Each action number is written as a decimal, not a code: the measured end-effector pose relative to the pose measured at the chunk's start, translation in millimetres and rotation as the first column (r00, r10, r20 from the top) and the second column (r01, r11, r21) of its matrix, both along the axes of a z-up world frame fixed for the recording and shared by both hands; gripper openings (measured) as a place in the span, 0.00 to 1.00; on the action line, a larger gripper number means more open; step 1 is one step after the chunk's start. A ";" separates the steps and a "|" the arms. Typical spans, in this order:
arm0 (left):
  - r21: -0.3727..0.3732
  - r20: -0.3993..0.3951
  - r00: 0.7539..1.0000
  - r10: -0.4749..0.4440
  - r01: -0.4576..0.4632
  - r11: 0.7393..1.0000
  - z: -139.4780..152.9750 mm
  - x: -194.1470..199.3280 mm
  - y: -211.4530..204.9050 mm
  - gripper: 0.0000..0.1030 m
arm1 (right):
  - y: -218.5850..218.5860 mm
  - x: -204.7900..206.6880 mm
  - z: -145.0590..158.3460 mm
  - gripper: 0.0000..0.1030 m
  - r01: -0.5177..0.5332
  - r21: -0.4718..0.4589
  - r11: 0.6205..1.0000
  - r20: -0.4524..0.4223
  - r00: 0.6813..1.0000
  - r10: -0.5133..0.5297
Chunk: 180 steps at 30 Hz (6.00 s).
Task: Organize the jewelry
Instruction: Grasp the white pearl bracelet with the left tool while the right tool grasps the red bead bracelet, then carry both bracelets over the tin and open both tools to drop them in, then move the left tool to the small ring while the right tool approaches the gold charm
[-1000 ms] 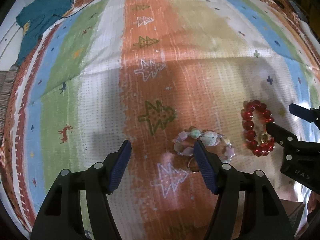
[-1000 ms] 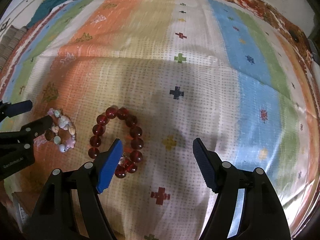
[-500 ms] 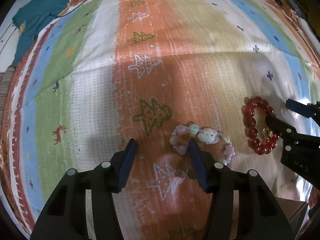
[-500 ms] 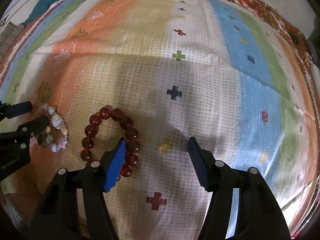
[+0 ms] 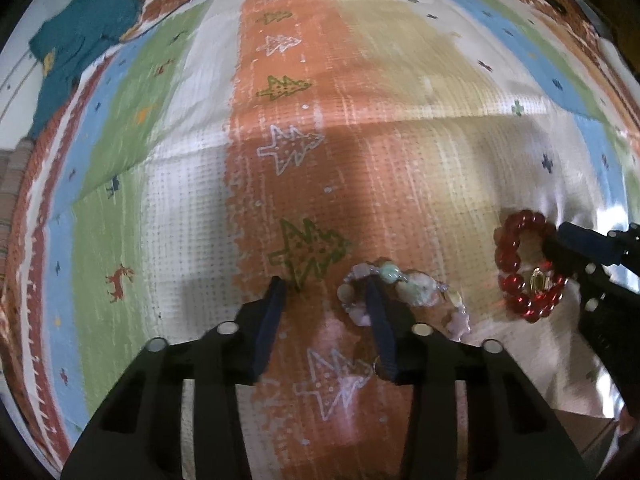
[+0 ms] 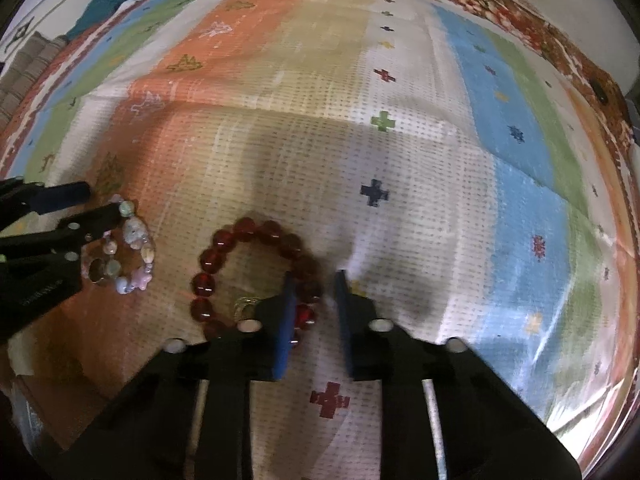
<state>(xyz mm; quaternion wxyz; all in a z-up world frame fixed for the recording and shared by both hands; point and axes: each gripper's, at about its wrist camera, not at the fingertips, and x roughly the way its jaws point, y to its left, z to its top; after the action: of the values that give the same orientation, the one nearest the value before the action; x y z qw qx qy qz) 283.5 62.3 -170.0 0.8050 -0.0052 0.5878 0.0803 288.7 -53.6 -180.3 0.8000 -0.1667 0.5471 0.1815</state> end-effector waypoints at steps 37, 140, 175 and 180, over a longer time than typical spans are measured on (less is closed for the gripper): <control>-0.132 0.248 0.969 0.004 0.030 0.991 129.7 -71.4 -33.3 0.09 | -22.1 -55.9 99.5 0.14 -0.023 0.261 0.965 0.140 0.990 -0.015; -0.119 0.246 0.969 0.034 -0.005 0.993 137.5 -145.5 -40.7 0.44 | -48.7 -118.9 105.5 0.46 -0.013 0.178 0.984 0.142 0.990 -0.013; -0.063 0.092 0.996 0.016 -0.010 0.998 86.6 -80.4 -25.1 0.49 | -24.5 -52.0 55.7 0.50 0.005 0.106 0.994 0.011 1.000 -0.007; -0.067 0.061 0.998 0.018 -0.014 0.998 73.8 -72.1 -20.4 0.49 | -21.8 -46.2 48.9 0.50 -0.001 0.096 0.995 -0.003 1.000 0.001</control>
<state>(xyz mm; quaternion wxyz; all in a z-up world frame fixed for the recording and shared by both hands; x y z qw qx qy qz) 211.4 41.9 -96.2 0.8214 -0.0390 0.5650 0.0668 242.5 -75.4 -131.4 0.8062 -0.1279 0.5388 0.2082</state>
